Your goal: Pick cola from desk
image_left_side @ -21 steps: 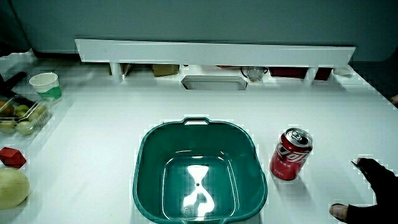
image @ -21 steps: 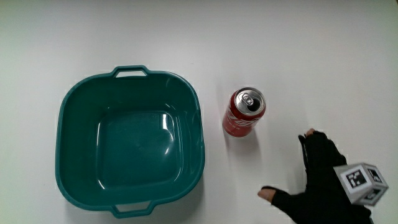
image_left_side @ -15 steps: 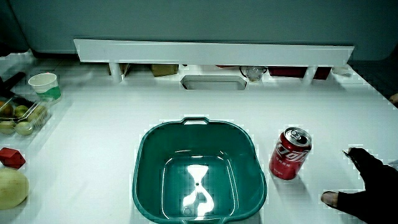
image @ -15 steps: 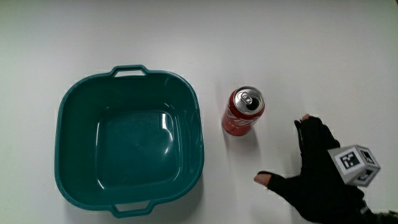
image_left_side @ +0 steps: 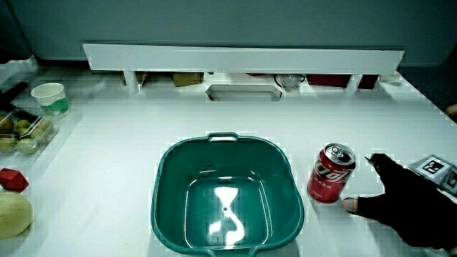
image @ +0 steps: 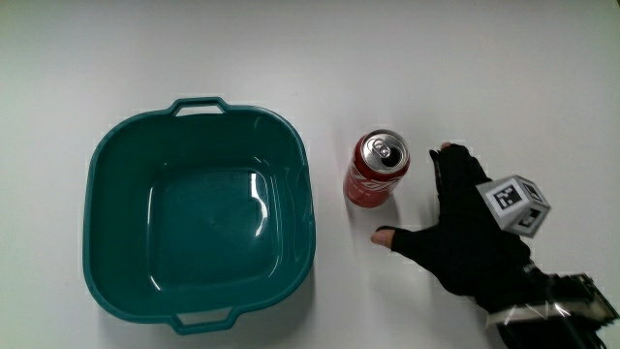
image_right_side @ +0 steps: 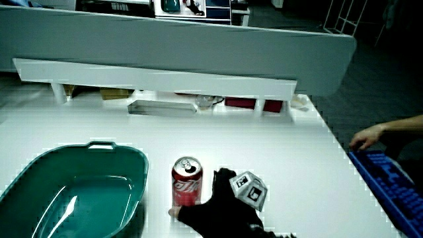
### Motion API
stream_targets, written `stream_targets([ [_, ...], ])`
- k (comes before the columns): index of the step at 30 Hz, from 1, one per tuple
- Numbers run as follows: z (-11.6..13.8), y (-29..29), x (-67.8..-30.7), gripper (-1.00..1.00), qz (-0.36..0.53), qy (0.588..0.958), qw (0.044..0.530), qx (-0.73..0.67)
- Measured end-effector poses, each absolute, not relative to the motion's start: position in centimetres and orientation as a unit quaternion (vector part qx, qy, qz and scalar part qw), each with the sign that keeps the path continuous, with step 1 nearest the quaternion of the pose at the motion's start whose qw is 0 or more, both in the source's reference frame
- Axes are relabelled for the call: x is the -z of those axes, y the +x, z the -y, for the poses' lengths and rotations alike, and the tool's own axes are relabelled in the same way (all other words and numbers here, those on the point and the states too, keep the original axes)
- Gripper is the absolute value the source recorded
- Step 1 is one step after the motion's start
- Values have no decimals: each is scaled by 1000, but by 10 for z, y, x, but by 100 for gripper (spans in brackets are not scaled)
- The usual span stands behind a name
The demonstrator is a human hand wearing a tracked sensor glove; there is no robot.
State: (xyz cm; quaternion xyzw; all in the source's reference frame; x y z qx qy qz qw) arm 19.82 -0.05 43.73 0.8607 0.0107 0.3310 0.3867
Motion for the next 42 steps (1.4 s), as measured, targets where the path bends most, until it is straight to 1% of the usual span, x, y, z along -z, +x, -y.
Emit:
stream_targets([
  [1,4,198,-442,0,5,874,360,-327],
  [3,8,195,-444,0,8,871,366,-328],
  [6,12,192,-446,0,5,868,355,-346],
  [9,12,191,-449,0,5,871,342,-353],
  [12,12,192,-445,0,7,871,315,-376],
  [13,10,195,-452,0,-2,837,338,-431],
  [14,10,196,-446,5,-8,869,284,-406],
  [18,8,197,-448,23,-13,863,260,-434],
  [19,8,198,-451,27,-16,858,259,-444],
  [20,6,199,-453,32,-26,833,285,-473],
  [22,5,199,-455,41,-29,834,277,-476],
  [24,4,199,-456,50,-33,826,269,-494],
  [28,2,201,-458,68,-31,831,246,-499],
  [35,1,202,-452,100,-30,842,229,-488],
  [36,0,202,-451,100,-33,843,231,-484],
  [37,0,201,-451,100,-32,836,229,-498],
  [39,1,203,-451,100,-25,838,218,-499],
  [40,0,203,-448,100,-31,839,222,-496],
  [42,1,205,-444,100,-28,842,215,-495],
])
